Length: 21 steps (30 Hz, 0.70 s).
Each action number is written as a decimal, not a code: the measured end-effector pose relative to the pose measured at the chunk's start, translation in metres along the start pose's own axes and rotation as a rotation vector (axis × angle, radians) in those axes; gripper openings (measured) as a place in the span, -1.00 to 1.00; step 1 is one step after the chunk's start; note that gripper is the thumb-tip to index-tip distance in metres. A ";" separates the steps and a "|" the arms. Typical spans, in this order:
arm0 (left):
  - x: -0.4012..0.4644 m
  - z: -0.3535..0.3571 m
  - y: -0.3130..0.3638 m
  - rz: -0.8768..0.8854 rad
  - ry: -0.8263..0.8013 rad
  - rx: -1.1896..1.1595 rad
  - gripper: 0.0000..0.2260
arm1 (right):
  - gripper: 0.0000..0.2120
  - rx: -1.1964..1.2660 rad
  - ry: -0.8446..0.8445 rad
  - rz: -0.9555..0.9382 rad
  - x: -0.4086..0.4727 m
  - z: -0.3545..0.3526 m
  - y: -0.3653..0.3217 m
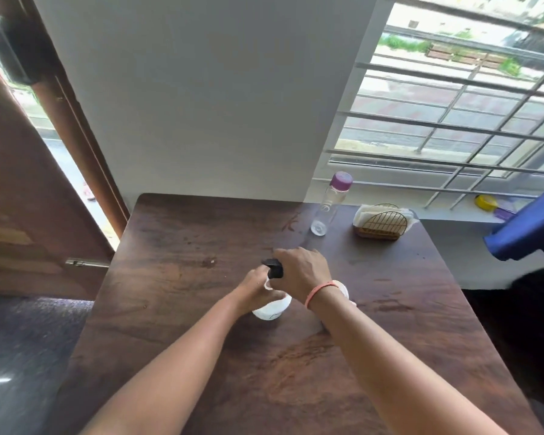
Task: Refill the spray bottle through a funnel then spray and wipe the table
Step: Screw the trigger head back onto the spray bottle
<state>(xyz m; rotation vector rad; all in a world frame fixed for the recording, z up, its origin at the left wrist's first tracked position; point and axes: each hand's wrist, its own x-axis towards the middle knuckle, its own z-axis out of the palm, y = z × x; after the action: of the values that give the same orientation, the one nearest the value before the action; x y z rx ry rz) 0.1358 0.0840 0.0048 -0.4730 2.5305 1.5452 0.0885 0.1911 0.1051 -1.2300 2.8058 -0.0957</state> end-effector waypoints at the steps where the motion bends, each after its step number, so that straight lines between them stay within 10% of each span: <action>1: -0.001 0.010 0.000 -0.017 0.127 0.006 -0.71 | -0.78 0.009 0.019 0.040 0.001 0.003 -0.003; 6: -0.018 0.068 0.018 -0.259 0.600 -0.053 -0.50 | -0.85 -0.005 0.082 0.198 0.003 0.010 -0.012; 13: -0.016 0.035 0.019 -0.322 0.463 -0.130 -0.08 | -0.70 0.033 -0.084 0.053 0.006 -0.006 0.011; 18: 0.000 0.002 0.001 -0.115 0.077 0.194 -0.37 | -0.78 0.028 -0.093 -0.033 0.004 -0.007 0.007; 21: -0.008 0.015 0.000 -0.032 0.138 0.102 -0.56 | -0.78 0.050 -0.036 0.085 0.000 -0.001 0.002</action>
<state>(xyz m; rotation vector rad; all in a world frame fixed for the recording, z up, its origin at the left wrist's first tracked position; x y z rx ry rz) 0.1430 0.0991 0.0003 -0.6232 2.6735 1.4100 0.0870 0.1922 0.1064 -1.0897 2.8019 -0.1357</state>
